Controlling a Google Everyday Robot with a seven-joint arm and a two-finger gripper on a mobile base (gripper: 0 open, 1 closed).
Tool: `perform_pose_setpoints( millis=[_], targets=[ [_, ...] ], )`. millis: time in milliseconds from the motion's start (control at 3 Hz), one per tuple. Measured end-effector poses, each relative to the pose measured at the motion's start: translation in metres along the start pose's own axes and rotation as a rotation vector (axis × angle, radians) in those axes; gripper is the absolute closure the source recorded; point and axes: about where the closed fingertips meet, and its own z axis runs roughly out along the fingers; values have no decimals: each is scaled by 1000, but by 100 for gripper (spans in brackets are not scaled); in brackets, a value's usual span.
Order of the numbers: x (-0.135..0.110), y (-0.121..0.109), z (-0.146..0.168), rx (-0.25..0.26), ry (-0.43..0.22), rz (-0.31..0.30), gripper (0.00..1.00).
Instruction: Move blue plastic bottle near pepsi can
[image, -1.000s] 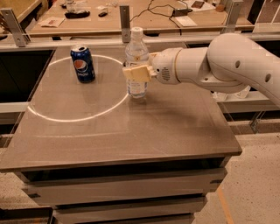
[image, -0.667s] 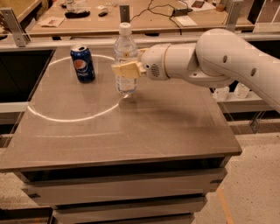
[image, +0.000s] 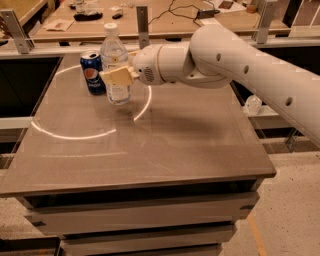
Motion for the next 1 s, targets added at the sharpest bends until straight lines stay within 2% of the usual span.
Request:
perform_pose_setpoints(
  millis=[333,667,1000],
  targets=[
    [-4,6,29,-47,2,-6,100],
    [-7,1,49,-52,5,-4,100],
    [-2,-16,54,-24,16,6,100]
  ],
)
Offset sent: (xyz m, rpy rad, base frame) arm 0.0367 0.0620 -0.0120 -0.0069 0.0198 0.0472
